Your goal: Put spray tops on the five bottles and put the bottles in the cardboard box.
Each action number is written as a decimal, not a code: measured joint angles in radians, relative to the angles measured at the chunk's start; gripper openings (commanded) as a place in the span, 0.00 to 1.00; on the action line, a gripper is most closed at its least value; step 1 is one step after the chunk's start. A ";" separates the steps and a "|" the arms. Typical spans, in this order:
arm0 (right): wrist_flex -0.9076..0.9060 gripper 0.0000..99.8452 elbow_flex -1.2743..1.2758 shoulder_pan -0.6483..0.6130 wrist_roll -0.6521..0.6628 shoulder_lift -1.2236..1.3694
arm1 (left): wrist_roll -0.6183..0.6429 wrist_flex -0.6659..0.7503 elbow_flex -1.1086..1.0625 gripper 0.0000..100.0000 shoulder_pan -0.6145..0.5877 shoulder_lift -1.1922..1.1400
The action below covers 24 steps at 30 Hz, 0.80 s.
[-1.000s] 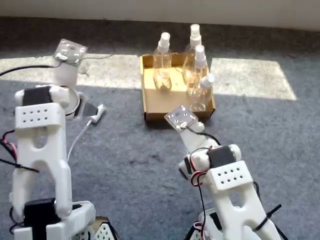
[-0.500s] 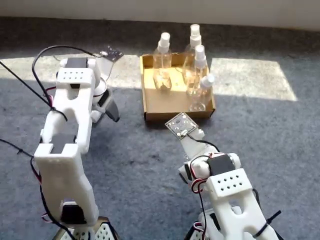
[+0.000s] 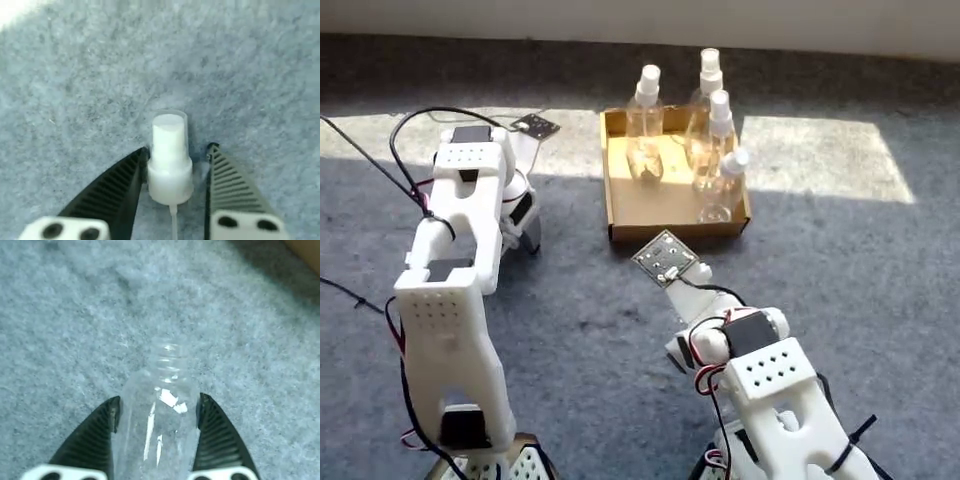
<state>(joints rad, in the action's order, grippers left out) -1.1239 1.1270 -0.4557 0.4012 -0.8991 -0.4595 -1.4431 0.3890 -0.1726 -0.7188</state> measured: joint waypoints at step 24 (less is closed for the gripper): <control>0.505 0.00 0.101 -0.196 -0.048 -0.009 | 0.135 -0.247 -0.176 0.03 0.058 1.002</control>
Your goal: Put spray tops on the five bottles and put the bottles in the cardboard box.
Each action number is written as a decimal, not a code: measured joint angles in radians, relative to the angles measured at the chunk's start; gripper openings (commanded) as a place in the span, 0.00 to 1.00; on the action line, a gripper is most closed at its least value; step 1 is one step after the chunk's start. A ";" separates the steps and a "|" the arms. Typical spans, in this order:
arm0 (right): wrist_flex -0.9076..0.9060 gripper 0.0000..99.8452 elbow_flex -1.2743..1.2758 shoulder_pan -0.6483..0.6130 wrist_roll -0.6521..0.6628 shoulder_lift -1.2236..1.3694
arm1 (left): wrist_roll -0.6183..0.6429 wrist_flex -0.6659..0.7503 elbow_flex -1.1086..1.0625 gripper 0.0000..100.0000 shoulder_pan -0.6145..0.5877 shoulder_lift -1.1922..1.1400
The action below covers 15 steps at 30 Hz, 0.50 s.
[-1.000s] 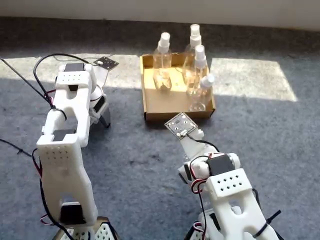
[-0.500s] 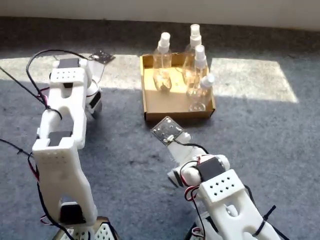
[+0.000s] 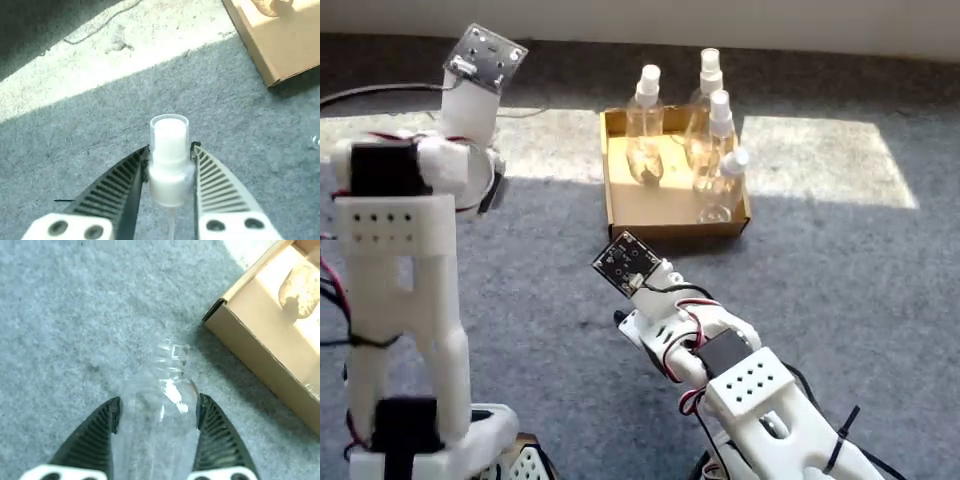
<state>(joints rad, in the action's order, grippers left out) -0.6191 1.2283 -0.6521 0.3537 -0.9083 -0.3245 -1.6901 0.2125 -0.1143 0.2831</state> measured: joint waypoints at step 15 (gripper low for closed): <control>0.009 0.00 0.374 -0.002 -0.072 -0.750 | 0.310 0.603 -0.605 0.03 0.402 0.740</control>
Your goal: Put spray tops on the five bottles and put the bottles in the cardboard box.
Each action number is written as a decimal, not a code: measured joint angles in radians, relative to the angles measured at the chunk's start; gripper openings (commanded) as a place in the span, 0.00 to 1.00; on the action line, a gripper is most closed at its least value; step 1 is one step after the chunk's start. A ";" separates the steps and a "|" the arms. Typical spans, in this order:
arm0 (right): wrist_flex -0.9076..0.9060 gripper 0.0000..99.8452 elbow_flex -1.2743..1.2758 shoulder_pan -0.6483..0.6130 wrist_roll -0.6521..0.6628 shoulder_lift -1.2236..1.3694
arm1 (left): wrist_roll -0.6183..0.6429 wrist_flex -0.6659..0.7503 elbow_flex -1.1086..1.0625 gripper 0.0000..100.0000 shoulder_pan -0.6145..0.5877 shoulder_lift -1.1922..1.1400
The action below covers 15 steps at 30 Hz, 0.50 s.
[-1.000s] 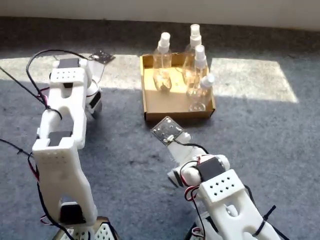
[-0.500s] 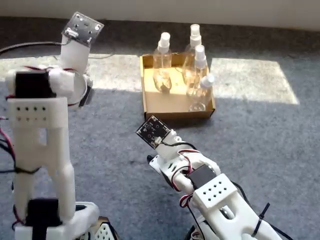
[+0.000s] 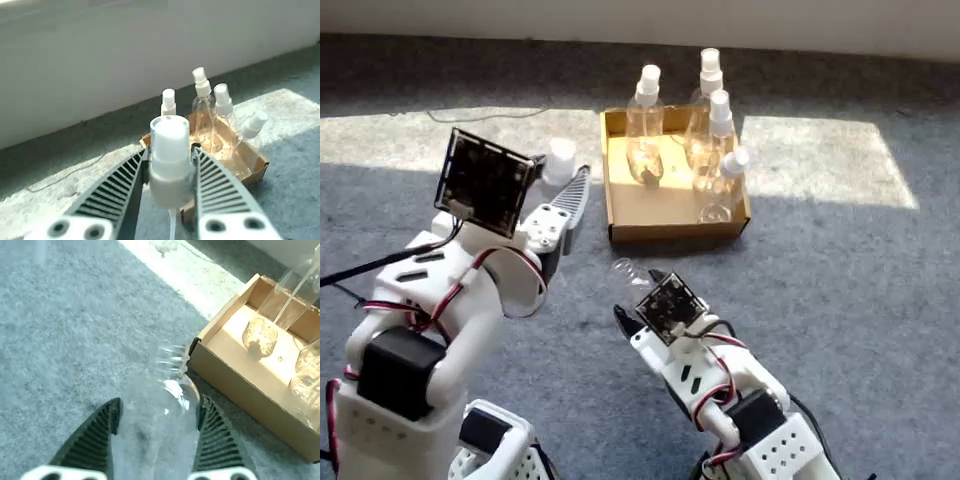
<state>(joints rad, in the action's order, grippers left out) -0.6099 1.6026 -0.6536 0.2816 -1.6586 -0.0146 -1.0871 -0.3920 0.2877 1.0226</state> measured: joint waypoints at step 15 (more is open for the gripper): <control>0.000 0.00 0.066 0.000 -0.006 -0.153 | 0.075 0.170 0.000 0.03 0.163 -0.095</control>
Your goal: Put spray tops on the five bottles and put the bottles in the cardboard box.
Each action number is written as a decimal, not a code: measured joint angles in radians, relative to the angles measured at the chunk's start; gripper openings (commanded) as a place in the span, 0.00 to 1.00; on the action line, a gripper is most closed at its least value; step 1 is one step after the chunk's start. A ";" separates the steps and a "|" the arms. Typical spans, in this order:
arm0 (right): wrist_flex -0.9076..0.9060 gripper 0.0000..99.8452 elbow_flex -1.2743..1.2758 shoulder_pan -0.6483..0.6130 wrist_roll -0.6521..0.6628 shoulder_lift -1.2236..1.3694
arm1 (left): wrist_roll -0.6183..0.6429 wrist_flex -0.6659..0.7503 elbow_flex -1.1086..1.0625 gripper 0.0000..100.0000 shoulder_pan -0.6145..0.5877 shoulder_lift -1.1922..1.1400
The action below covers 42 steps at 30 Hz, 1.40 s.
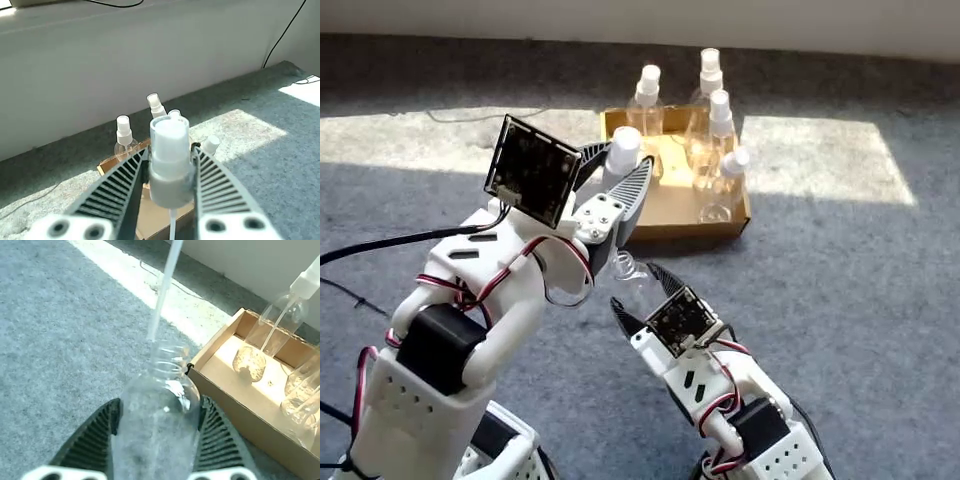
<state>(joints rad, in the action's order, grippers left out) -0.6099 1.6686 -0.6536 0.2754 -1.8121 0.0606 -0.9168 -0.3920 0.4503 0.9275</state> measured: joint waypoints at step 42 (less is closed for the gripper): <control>0.267 0.00 -0.012 0.002 -0.002 0.000 | 0.054 0.129 -0.235 0.03 0.060 -0.002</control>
<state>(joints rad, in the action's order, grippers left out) -0.3429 1.6563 -0.6521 0.2739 -1.8121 0.1143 -0.7879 -0.6268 0.5102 0.9260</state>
